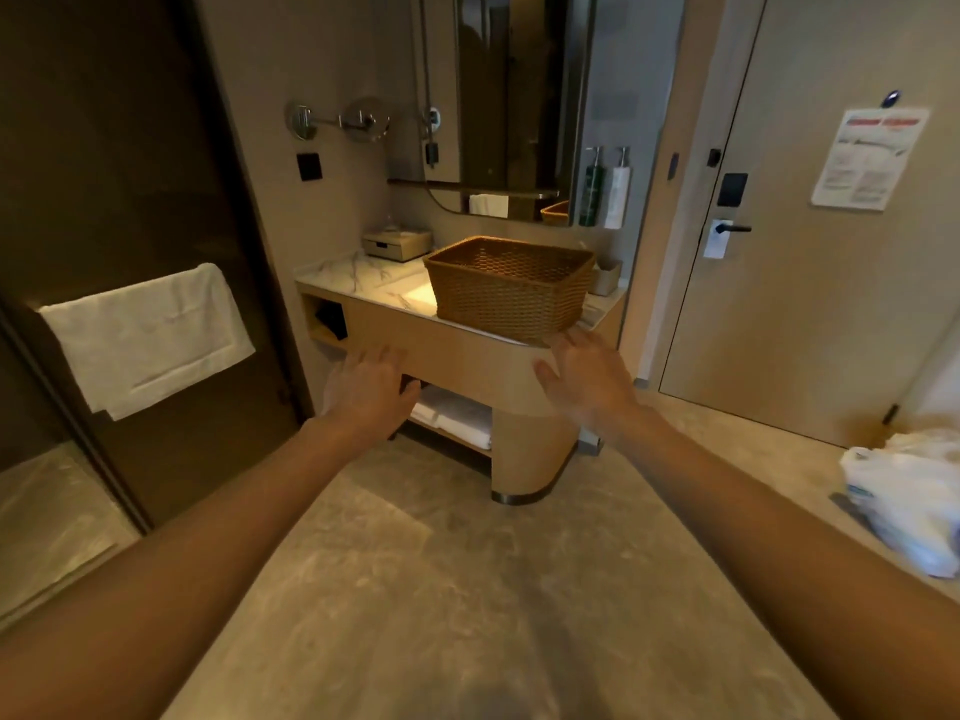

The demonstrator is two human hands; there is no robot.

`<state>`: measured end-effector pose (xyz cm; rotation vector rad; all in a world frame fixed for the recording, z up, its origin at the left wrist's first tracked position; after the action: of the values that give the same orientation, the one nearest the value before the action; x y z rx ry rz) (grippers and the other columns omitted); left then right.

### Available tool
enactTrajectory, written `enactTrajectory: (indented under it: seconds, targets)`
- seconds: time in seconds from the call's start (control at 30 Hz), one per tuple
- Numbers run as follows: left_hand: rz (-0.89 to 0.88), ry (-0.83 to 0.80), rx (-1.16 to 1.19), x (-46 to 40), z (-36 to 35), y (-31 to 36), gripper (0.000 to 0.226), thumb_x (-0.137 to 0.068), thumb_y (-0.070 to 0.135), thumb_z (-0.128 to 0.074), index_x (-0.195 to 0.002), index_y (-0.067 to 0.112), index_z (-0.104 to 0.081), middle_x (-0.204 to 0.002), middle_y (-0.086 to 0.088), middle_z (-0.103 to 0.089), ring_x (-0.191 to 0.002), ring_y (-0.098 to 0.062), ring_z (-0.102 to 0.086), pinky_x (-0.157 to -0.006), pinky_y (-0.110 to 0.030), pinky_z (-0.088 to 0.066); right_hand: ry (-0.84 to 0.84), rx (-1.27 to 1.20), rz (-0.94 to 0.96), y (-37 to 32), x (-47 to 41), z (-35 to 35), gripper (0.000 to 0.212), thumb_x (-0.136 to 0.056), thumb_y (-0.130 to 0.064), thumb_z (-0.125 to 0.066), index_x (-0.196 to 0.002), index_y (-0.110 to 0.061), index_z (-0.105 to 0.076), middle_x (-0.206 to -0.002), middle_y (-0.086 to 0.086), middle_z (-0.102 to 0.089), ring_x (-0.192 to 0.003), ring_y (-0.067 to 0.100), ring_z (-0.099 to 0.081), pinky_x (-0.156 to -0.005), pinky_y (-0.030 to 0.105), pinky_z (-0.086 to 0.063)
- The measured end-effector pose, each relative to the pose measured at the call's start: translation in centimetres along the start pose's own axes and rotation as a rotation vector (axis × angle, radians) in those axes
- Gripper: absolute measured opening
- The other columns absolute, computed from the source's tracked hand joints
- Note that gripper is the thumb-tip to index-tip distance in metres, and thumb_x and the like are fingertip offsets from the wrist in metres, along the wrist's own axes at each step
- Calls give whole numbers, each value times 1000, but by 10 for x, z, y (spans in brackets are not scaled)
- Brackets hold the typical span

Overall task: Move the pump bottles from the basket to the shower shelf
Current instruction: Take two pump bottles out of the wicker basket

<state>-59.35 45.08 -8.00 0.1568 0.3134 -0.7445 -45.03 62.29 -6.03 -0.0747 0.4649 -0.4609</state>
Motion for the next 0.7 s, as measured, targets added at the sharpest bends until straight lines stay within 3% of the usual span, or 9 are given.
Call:
enactTrajectory:
  seconds: [0.27,0.4,0.53,0.7]
  targets:
    - [-54,-60,47,-115,-92,-24,44,-92,40,-44,-130,18,-47,-132,-7,-52,-119,-27,-49,-93,-42,-45,-238,41,-122,42,-88,-128,49,-97,-39,-36,-139,-14,-39,-140,12,-45,-130,31,-37,-101,43,-36]
    - [-48,-66,37,-190,-126,-37,42,-91,40,-46,-127,19,-48,-130,-5,-54,-119,-26,-50,-96,-44,-45,-176,26,-99,59,-170,-158,47,-96,-39,-39,-136,-15,-41,-141,12,-44,-130,31,-37,-102,44,-36]
    - [-81,-72,-43,-285,-136,-43,46,-91,38,-45,-134,21,-41,-138,-4,-48,-126,-26,-44,-106,-46,-35,-143,8,-78,81,-262,-176,43,-95,-35,-41,-130,-12,-47,-136,15,-47,-126,32,-40,-101,44,-38]
    - [-72,-4,-147,-388,-132,-58,52,-92,42,-43,-138,18,-40,-146,-8,-42,-132,-30,-39,-103,-46,-36,-63,-13,-68,100,-367,-183,40,-95,-32,-43,-128,-9,-49,-129,16,-53,-122,32,-44,-98,44,-40]
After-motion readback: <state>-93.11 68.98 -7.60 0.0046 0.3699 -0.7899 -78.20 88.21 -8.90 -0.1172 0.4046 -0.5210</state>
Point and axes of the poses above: each hand's wrist, its own x-axis away from the middle knuckle, its own z-axis out of the back of the hand, y = z × x, the point moved 9 cm from there along -x, towards the middle knuckle
